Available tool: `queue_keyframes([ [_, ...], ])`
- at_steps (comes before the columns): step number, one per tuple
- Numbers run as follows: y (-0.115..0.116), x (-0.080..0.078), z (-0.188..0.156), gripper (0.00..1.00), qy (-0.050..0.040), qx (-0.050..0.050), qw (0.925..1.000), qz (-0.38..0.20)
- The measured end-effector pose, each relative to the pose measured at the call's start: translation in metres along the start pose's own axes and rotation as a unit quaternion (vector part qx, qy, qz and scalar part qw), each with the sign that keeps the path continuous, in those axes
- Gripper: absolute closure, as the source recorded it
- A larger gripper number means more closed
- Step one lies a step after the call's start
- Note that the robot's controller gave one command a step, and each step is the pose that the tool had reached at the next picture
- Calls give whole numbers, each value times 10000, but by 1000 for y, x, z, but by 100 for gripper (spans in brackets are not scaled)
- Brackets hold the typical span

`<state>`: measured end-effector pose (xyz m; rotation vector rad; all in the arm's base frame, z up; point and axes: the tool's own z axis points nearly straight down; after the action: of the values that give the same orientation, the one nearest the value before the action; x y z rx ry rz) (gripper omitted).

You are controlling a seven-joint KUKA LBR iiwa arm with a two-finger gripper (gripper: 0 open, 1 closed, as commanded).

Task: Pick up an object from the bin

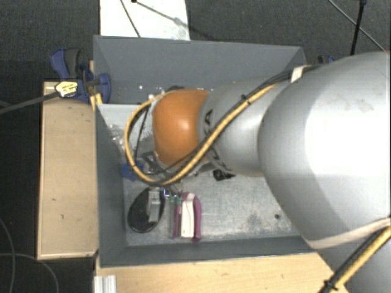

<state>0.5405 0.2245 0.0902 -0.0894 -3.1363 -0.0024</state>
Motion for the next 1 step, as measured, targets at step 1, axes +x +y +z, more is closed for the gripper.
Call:
queue_keyframes([
  [1,-20,28,18,0,-33,14,9684,-2495],
])
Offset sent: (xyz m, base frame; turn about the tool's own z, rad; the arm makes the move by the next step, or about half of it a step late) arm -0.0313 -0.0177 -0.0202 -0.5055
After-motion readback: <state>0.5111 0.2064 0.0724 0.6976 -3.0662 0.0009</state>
